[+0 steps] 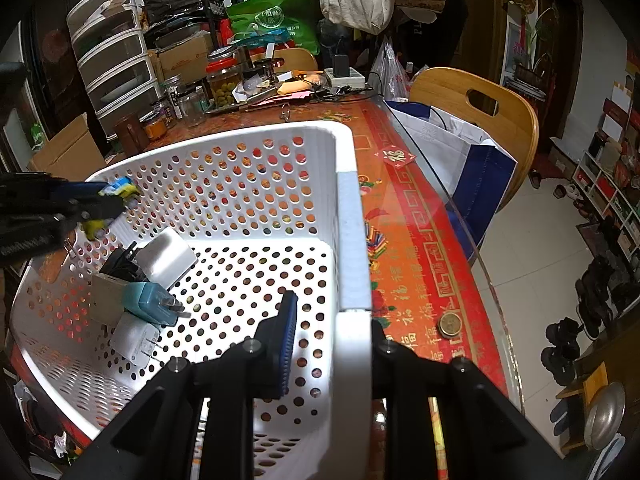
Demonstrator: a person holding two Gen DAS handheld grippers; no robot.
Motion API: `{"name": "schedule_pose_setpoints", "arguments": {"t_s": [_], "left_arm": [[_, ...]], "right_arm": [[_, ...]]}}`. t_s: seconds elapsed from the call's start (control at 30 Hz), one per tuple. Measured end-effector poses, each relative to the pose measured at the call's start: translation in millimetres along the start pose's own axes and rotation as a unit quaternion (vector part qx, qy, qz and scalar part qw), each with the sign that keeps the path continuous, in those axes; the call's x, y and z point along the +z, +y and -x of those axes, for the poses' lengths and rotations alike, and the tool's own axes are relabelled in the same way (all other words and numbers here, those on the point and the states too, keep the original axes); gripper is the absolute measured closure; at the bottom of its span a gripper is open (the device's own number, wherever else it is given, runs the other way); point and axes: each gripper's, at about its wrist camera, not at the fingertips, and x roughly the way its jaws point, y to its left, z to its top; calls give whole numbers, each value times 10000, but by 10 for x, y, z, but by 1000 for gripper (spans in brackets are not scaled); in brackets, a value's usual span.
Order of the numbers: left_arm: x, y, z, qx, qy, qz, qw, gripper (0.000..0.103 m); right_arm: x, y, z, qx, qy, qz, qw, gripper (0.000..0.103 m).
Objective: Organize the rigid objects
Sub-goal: 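Carry the yellow toy car into the basket and release it, then grasp the small white plug adapter on the table with the left tool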
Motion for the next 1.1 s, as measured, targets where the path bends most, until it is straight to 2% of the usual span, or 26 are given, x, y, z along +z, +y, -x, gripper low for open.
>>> {"name": "schedule_pose_setpoints", "arguments": {"t_s": [0.13,0.27,0.53,0.57,0.6,0.67,0.7,0.77,0.83,0.87,0.9,0.97,1.03,1.1], "left_arm": [[-7,-97,-190,-3,326,-214,9992,79],[-19,-106,-344,7,637,-165,9978,78],[-38,-155,-451,-64,852,-312,9959,78],[-43,-147,-437,-77,823,-314,9961,72],[-38,-137,-416,-73,792,-303,9964,60],[-48,-48,-271,-17,457,-155,9988,44],[-73,23,-150,13,215,-49,9998,40],[-157,227,115,-44,-179,241,9995,37],[-224,455,363,-47,-496,531,9973,33],[-291,658,574,65,-777,779,9939,26],[-349,820,715,230,-958,973,9904,14],[-485,1130,917,607,-1180,1314,9824,0],[-675,1452,963,991,-1148,1610,9752,0],[-852,1760,838,970,-963,1876,9727,0]], "right_arm": [[-2,-5,2,31,-11,8,10000,80],[-12,-5,3,58,-24,9,10000,80],[-22,-20,6,82,-45,-17,10000,79],[-23,-22,6,82,-44,-17,10000,79],[-22,-21,6,84,-46,-18,10000,79],[-21,-21,6,87,-48,-18,9999,79],[-26,-18,7,91,-50,-18,9999,79],[-33,-18,9,110,-59,-19,9999,78],[-29,-23,3,113,-54,-35,9999,78],[-27,-23,0,110,-47,-42,9999,78],[-25,-22,-3,109,-43,-46,9999,78],[-22,-26,-3,109,-47,-43,9999,78],[-18,-30,-5,115,-56,-45,9999,78],[-15,-34,-9,120,-60,-54,9999,78]]}}
